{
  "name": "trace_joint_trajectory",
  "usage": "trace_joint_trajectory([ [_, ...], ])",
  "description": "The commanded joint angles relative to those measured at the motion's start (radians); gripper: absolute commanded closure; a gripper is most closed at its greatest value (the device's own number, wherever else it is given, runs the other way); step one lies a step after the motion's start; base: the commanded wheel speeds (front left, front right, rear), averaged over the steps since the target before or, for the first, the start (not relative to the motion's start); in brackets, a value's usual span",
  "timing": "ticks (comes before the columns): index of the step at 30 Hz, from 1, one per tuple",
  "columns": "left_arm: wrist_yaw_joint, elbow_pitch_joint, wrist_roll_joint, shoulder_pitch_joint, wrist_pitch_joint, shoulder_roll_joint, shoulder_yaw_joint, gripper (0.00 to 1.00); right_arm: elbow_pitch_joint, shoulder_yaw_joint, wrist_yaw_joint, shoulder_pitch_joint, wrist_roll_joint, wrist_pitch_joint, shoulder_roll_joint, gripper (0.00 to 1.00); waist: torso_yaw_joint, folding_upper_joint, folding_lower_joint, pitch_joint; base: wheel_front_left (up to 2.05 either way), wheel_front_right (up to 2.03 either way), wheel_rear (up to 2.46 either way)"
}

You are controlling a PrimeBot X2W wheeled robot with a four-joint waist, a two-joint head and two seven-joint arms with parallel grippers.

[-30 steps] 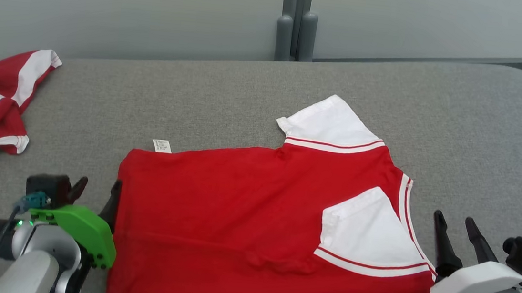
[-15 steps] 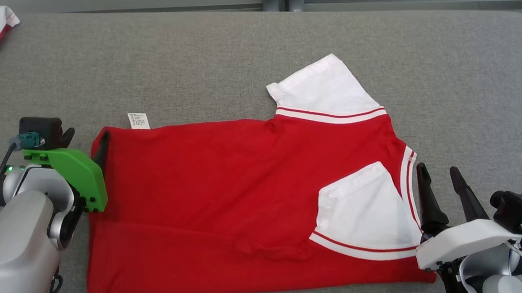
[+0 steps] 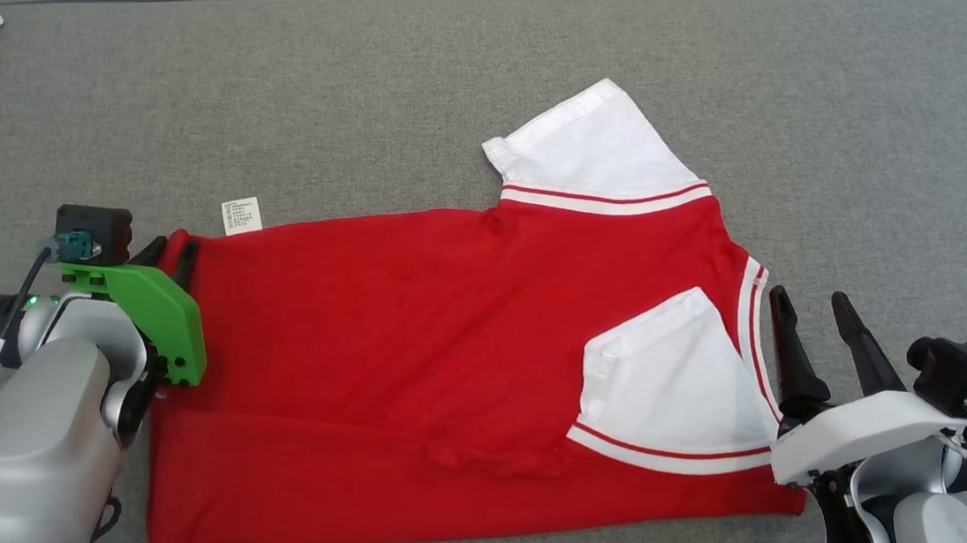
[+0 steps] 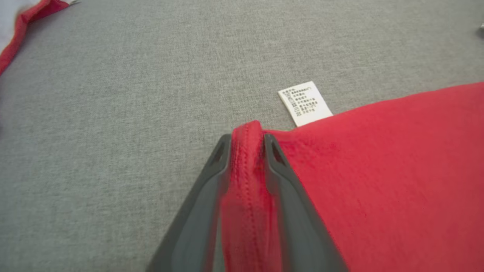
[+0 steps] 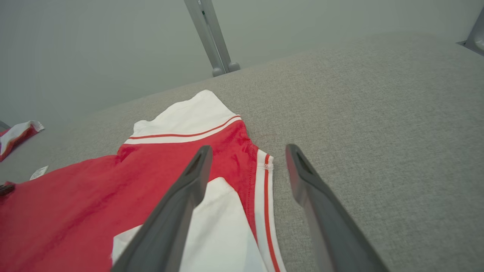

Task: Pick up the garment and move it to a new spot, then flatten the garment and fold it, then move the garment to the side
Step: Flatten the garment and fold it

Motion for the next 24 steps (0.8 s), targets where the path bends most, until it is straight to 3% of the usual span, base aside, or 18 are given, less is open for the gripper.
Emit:
trace_joint_trajectory([
  [1, -0.010, 0.018, 0.003, -0.022, 0.002, -0.004, -0.010, 0.58, 0.005, 0.004, 0.000, -0.011, 0.004, -0.004, -0.003, 0.00, -0.003, 0.0048, 0.0000, 0.001, 0.00, 0.00, 0.00],
  [6, -0.024, 0.059, -0.003, -0.042, 0.006, -0.010, -0.022, 0.56, 0.007, 0.011, 0.000, -0.030, 0.006, -0.002, -0.014, 0.00, -0.010, 0.0048, 0.0000, 0.005, 0.00, 0.00, 0.00],
  [7, -0.025, 0.066, -0.004, -0.046, 0.005, -0.011, -0.024, 0.61, 0.007, 0.012, 0.000, -0.034, 0.005, -0.002, -0.017, 0.00, -0.010, 0.0048, 0.0000, 0.005, 0.00, 0.00, 0.00],
  [8, -0.027, 0.075, -0.004, -0.049, 0.002, -0.012, -0.026, 0.73, 0.008, 0.014, 0.000, -0.037, 0.005, -0.002, -0.020, 0.00, -0.011, 0.0048, 0.0000, 0.005, 0.00, 0.00, 0.00],
  [9, -0.027, 0.081, -0.004, -0.051, -0.001, -0.012, -0.028, 0.93, 0.009, 0.016, 0.000, -0.042, 0.005, -0.002, -0.022, 0.00, -0.011, 0.0048, 0.0000, 0.005, 0.00, 0.00, 0.00],
  [10, -0.029, 0.087, -0.006, -0.055, -0.003, -0.014, -0.029, 1.00, 0.010, 0.019, 0.000, -0.051, 0.003, -0.002, -0.026, 0.00, -0.010, 0.0048, 0.0000, 0.005, 0.00, 0.00, 0.00],
  [17, -0.035, 0.090, -0.012, -0.064, -0.072, -0.034, -0.033, 1.00, 0.035, 0.030, 0.000, -0.152, -0.031, 0.035, -0.065, 0.00, 0.027, 0.0048, 0.0000, 0.000, 0.00, 0.00, 0.00],
  [24, -0.024, 0.037, -0.017, -0.049, -0.162, -0.064, -0.028, 1.00, 0.145, 0.047, 0.000, -0.324, -0.070, 0.117, -0.106, 0.00, 0.093, 0.0048, 0.0000, 0.017, 0.00, 0.00, 0.00],
])
